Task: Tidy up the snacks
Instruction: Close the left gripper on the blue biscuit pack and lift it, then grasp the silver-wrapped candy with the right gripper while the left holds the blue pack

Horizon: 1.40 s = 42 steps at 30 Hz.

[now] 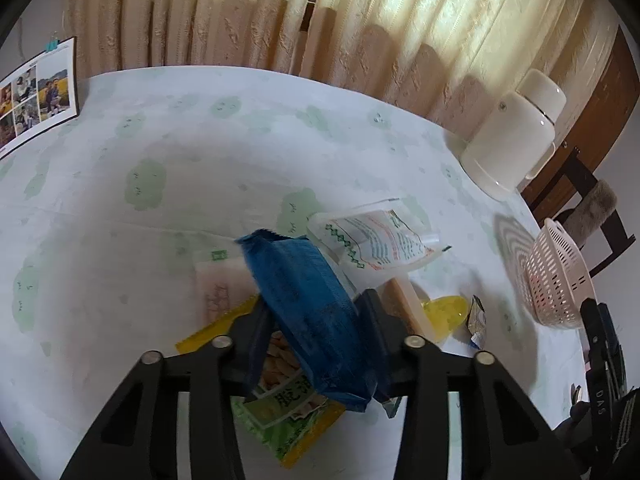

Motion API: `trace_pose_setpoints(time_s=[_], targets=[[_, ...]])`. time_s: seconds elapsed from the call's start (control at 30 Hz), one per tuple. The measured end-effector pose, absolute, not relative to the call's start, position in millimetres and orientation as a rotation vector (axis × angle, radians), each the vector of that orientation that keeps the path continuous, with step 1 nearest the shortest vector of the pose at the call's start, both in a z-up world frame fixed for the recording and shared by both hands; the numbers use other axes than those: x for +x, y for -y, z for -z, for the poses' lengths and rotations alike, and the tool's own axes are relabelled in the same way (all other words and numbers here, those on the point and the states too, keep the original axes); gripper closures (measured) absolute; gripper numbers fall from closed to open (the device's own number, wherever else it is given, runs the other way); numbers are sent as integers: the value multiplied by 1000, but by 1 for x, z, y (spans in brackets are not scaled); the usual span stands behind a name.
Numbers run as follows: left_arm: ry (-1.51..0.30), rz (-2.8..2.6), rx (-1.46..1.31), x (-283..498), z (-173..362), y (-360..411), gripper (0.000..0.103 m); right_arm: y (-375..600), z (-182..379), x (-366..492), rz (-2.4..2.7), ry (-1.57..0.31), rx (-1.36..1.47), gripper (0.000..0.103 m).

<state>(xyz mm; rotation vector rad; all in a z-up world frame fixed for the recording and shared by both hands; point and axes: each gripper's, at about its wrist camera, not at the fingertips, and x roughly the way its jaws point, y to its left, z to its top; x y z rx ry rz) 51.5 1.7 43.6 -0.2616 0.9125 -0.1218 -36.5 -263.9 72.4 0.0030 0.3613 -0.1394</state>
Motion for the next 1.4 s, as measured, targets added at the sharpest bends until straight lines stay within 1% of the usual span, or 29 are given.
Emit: trace_pose_setpoints(time_s=[0.13,0.27,0.3,0.37,0.47,0.57,0.63,0.77,0.8,0.87,0.9,0.93,1.0,1.13,1.3,1.4], targets=[[-900,118,-280,50,-48,-9,79,263,-71,-36,128,-360,1,33],[-909,110,-297,51,-45,-13,78,263,-71,-36,123,-360,-4,33],[-911,107,-299,51,-45,-14,76,262,-71,-36,123,-360,-3,33],[-908,97,-298,51,-44,-15,74,263,-71,-35,123,-361,-2,33],[-914,90,-299,52,-41,-17,69,262,-71,-35,122,-361,-1,33],[-928,82,-301,54,-36,-17,56,262,-71,-36,120,-362,-3,33],[-942,58,-305,56,-30,-18,40,262,-71,-36,118,-363,-4,33],[-941,33,-308,57,-25,-20,40,260,-70,-36,113,-366,-3,33],[-936,30,-298,56,-25,-18,42,260,-70,-37,112,-366,-3,33],[-934,41,-286,56,-25,-16,55,260,-70,-37,110,-366,-4,33],[-933,59,-288,56,-25,-16,69,260,-70,-37,108,-367,-4,33],[-927,91,-299,55,-27,-15,79,260,-70,-38,106,-368,-4,33],[-909,105,-297,53,-31,-14,79,259,-70,-38,104,-369,-5,33],[-892,114,-304,49,-37,-15,84,259,-71,-38,100,-368,-6,33],[-833,118,-314,40,-54,-20,84,255,-70,-37,66,-384,-7,33],[-803,123,-316,35,-63,-22,84,251,-66,-31,-10,-448,11,33]])
